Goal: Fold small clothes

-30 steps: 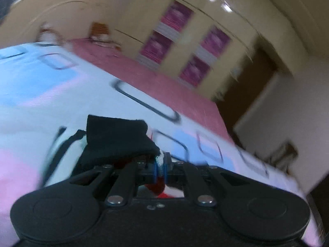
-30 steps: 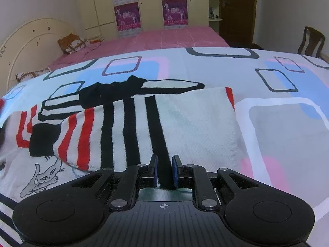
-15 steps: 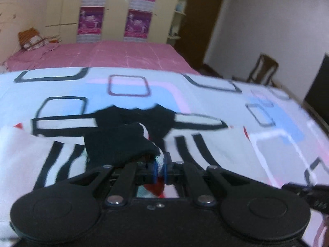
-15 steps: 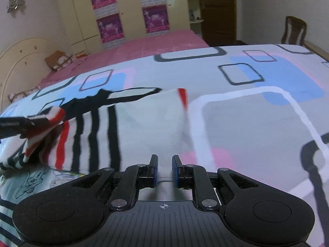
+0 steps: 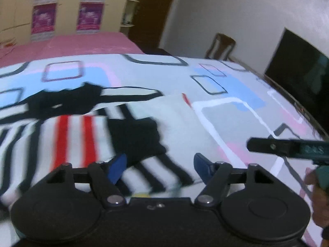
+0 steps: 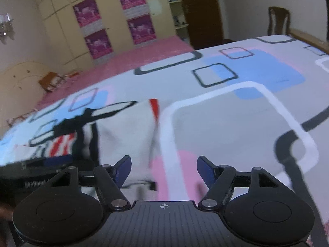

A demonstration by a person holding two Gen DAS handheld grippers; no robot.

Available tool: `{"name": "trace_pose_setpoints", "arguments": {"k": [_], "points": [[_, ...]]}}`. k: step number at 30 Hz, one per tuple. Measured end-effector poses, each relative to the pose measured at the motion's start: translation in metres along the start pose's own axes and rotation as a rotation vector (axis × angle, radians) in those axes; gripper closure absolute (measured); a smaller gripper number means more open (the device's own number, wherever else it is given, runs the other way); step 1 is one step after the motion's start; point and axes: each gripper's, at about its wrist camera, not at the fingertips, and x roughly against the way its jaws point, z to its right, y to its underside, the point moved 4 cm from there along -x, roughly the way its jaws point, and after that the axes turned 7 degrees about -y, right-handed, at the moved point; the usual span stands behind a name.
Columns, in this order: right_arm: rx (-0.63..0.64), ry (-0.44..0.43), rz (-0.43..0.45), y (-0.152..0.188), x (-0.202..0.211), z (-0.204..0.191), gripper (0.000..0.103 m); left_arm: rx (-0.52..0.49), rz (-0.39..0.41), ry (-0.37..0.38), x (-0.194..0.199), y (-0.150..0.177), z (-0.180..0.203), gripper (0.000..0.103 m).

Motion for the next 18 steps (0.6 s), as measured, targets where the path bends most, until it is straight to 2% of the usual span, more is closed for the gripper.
{"name": "trace_pose_setpoints", "arguments": {"k": [1,2,3,4,9,10,13,18], "points": [[0.001,-0.027,-0.004,-0.001,-0.004,-0.007,0.033,0.023,0.010,-0.024,0.011,0.004,-0.012,0.041],[0.005,-0.050,-0.011,-0.002,-0.009,-0.014,0.040,0.047,0.013,-0.059,0.022,0.010,-0.027,0.044],[0.013,-0.073,-0.025,-0.002,-0.016,-0.021,0.043,0.072,0.012,-0.102,0.035,0.018,-0.045,0.052],[0.021,-0.100,-0.038,-0.002,-0.022,-0.029,0.046,0.093,0.011,-0.140,0.047,0.025,-0.063,0.055],[0.040,-0.150,-0.082,0.002,-0.059,-0.057,0.047,0.115,-0.002,-0.446,0.103,0.063,-0.150,0.064],[0.032,-0.148,-0.084,0.002,-0.065,-0.059,0.047,0.121,-0.014,-0.477,0.107,0.067,-0.162,0.066],[0.017,-0.133,-0.091,-0.003,-0.084,-0.060,0.047,0.134,-0.021,-0.530,0.108,0.070,-0.186,0.066],[0.017,-0.147,-0.142,-0.005,-0.111,-0.066,0.047,0.106,-0.005,-0.521,0.084,0.059,-0.201,0.064]]}}
